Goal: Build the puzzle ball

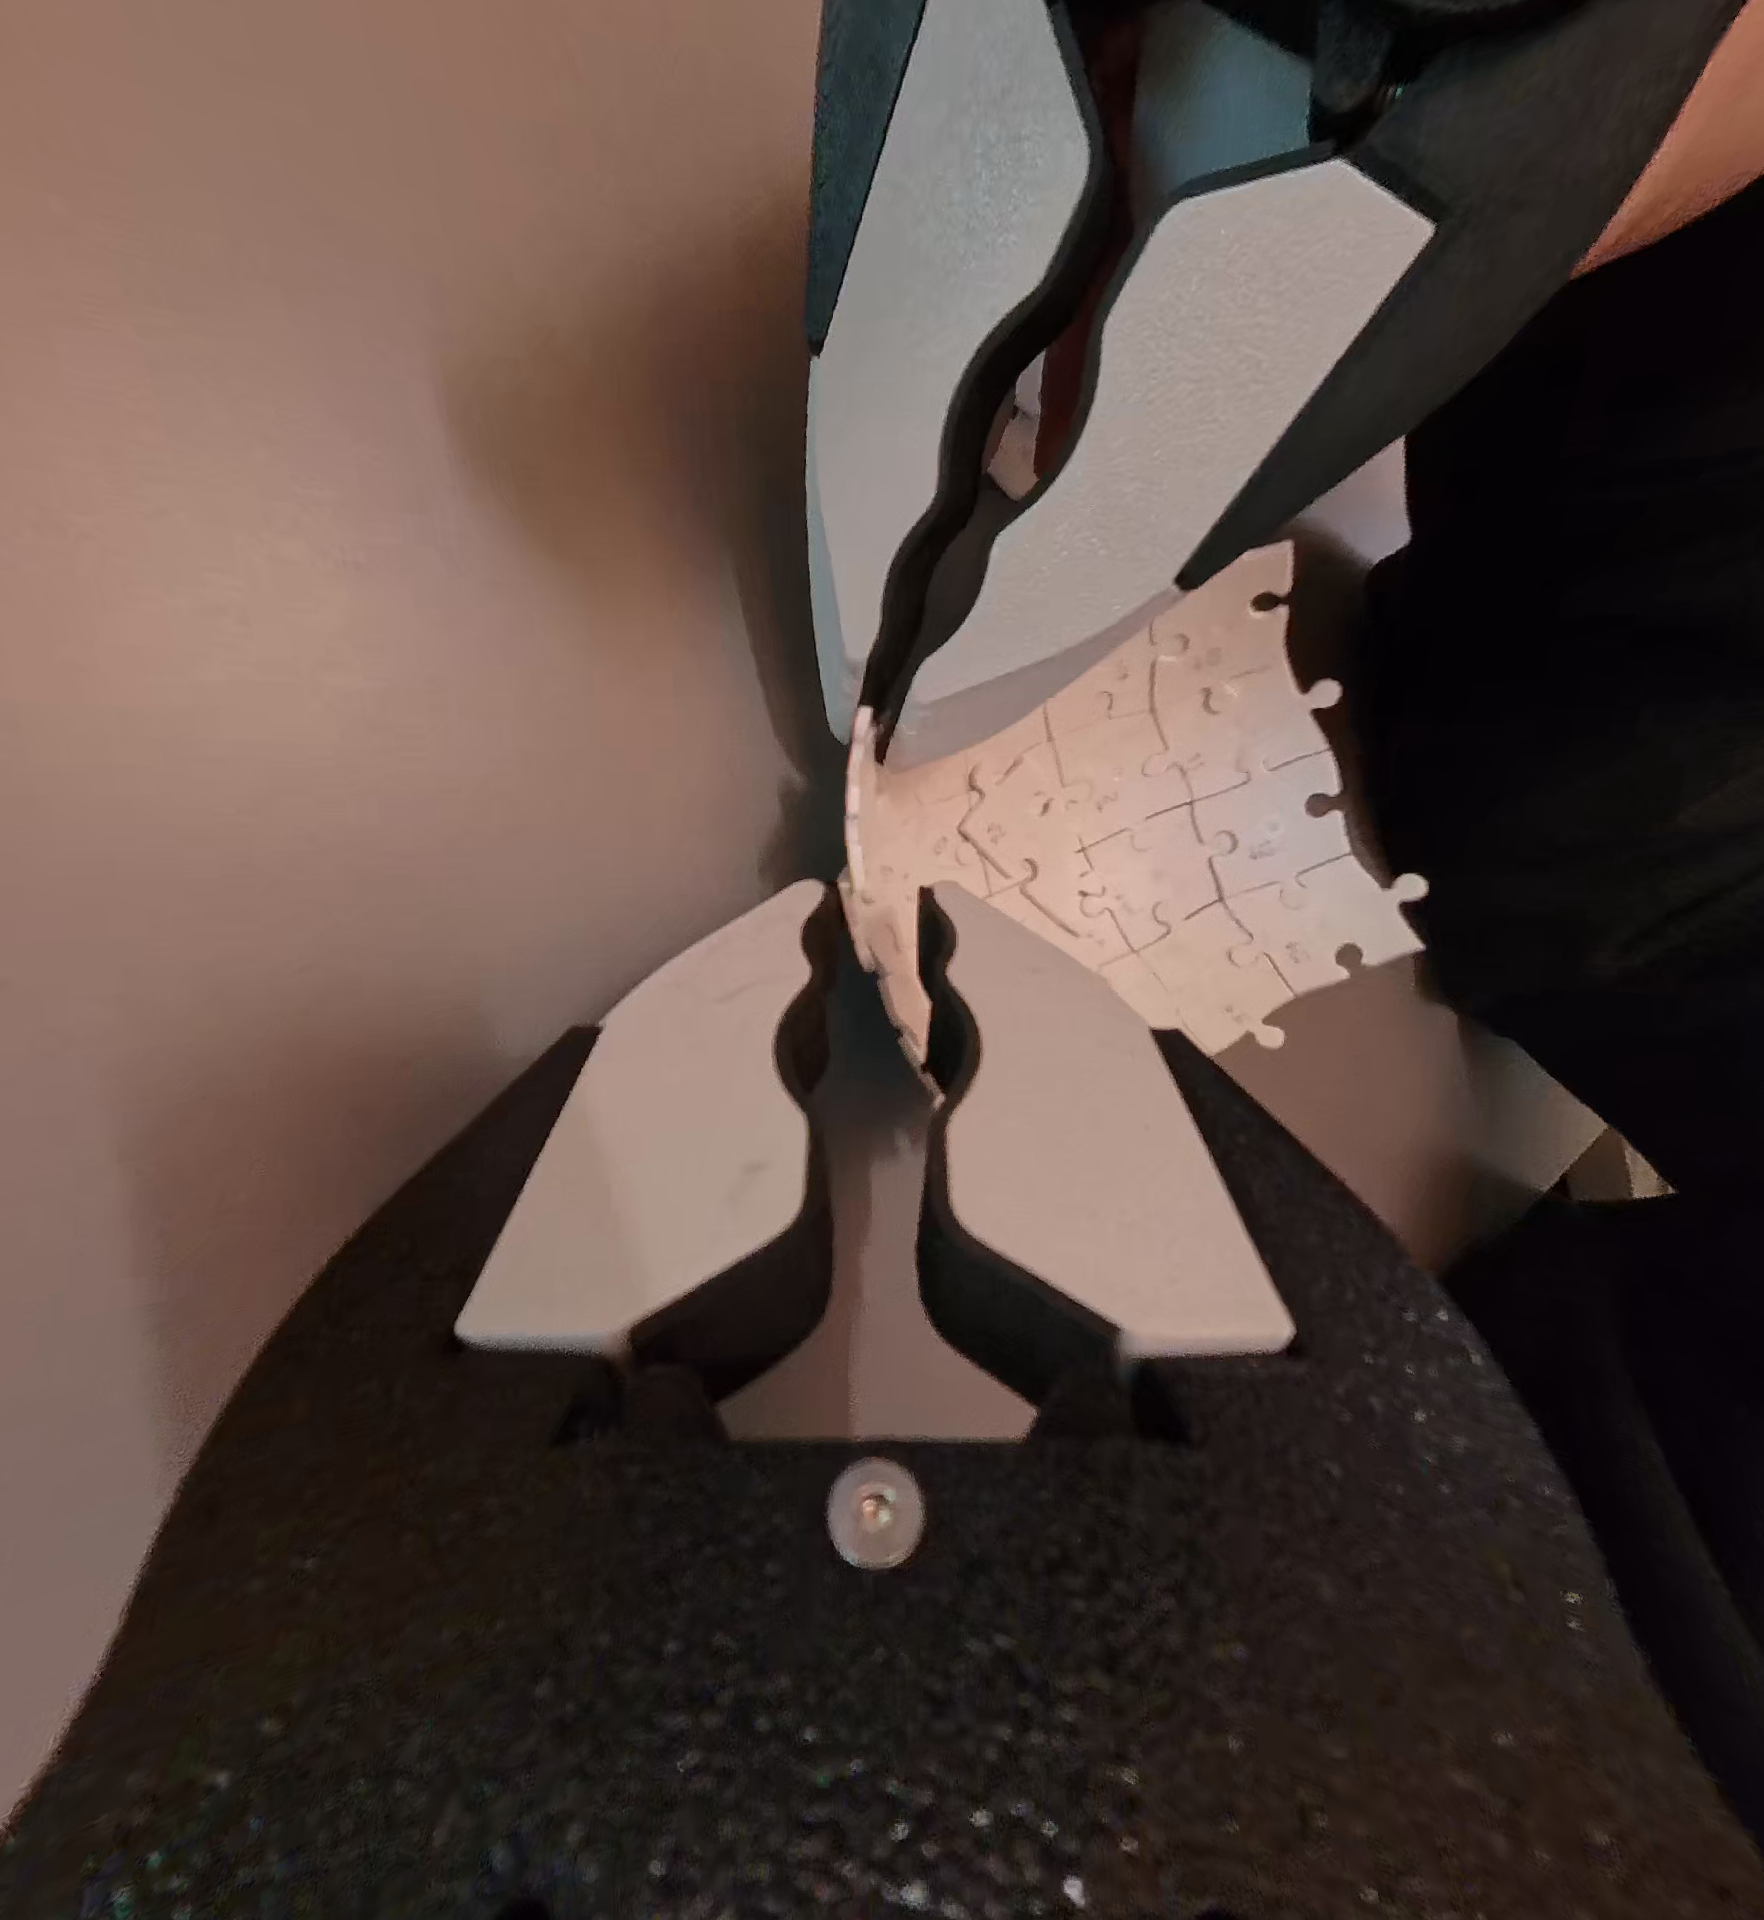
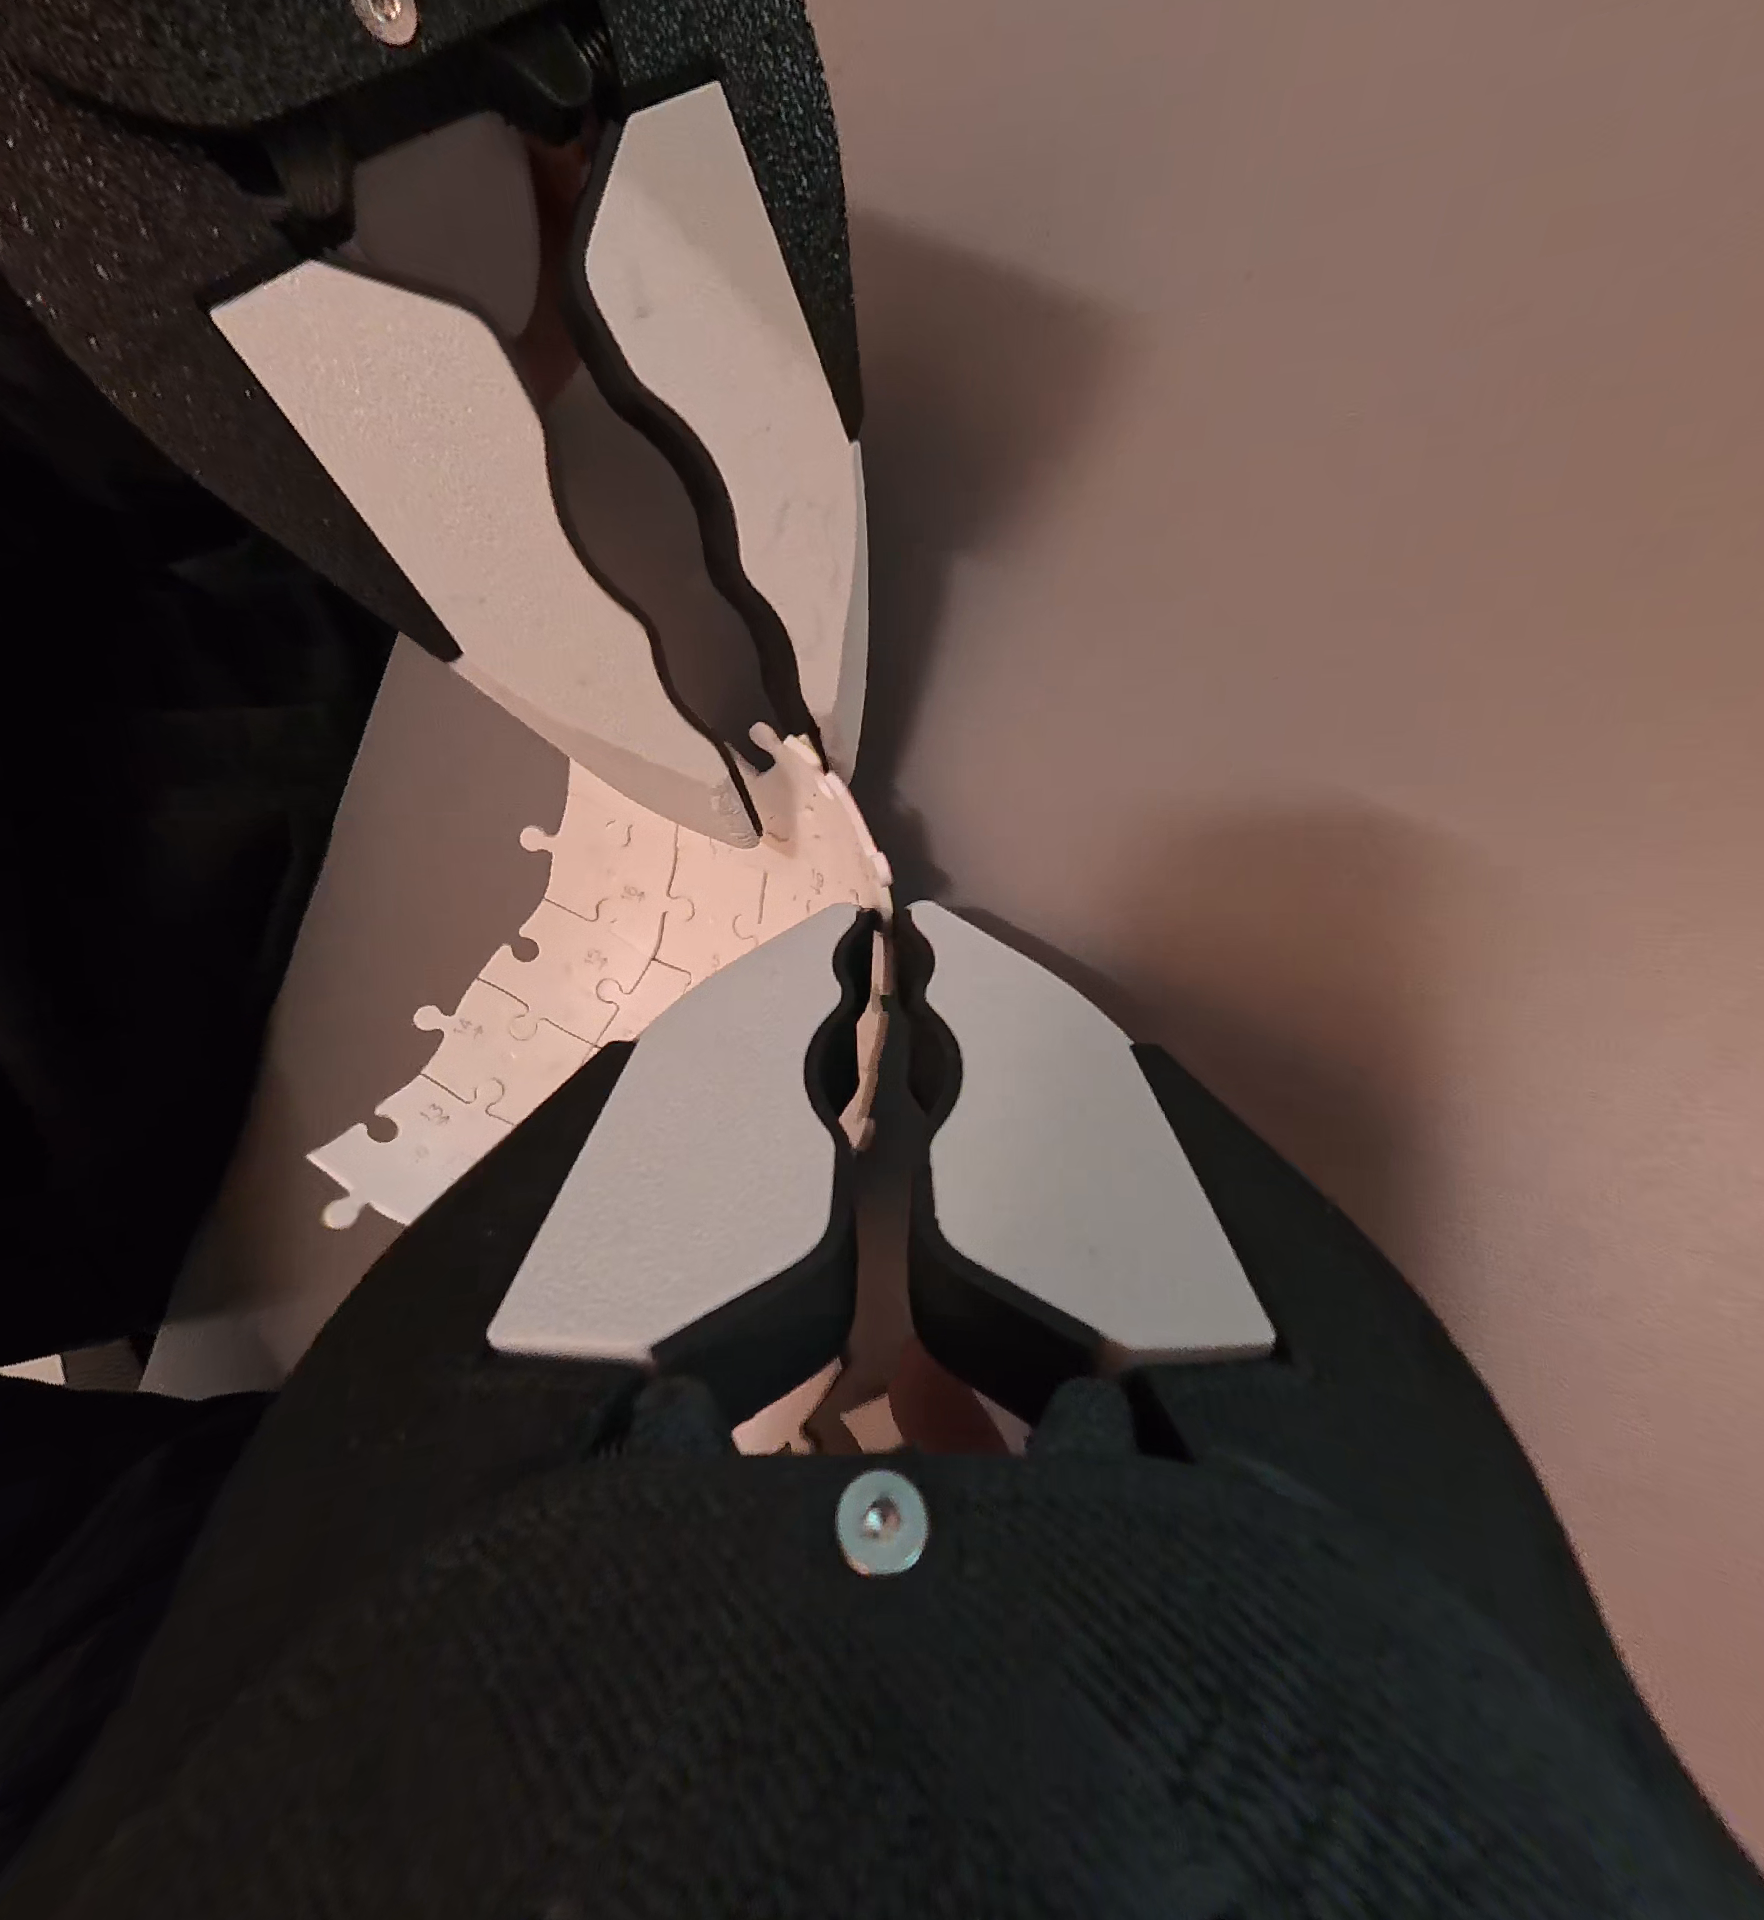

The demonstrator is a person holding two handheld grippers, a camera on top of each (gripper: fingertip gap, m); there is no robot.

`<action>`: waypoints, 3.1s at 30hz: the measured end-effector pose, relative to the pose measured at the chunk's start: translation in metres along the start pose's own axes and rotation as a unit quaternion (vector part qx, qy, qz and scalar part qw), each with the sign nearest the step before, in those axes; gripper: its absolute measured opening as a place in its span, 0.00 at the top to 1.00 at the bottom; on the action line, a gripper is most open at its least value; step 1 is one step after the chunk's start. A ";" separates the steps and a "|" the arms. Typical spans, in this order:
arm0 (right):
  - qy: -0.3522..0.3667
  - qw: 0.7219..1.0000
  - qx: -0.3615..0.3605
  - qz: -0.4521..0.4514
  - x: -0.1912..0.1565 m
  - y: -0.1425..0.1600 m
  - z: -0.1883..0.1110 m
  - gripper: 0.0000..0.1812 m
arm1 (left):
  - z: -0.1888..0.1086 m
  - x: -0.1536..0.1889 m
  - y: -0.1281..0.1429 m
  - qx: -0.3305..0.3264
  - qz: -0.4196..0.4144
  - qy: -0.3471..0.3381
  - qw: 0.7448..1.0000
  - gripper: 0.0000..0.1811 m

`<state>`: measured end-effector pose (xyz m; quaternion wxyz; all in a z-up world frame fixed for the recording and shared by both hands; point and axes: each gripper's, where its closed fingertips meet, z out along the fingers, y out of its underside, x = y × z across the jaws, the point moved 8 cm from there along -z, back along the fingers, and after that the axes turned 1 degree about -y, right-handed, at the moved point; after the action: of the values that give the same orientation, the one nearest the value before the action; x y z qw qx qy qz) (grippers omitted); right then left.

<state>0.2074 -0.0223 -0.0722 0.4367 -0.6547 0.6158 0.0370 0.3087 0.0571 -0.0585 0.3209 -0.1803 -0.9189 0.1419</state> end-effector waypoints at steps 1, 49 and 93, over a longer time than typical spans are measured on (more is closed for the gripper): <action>0.002 1.000 0.002 -0.001 0.000 0.000 0.000 0.98 | -0.001 -0.001 -0.001 0.006 -0.006 0.006 1.000 0.93; -0.040 0.999 0.013 -0.030 0.002 -0.001 0.006 0.97 | 0.009 -0.003 -0.013 -0.035 0.010 -0.008 0.999 0.98; -0.037 0.997 0.062 -0.018 0.005 -0.002 -0.008 0.90 | -0.007 -0.001 -0.022 0.023 0.012 -0.008 1.000 0.89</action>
<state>0.2059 -0.0314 -0.0692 0.4998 -0.6356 0.5883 0.0145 0.3084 0.0386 -0.0454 0.3157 -0.1824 -0.9158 0.1683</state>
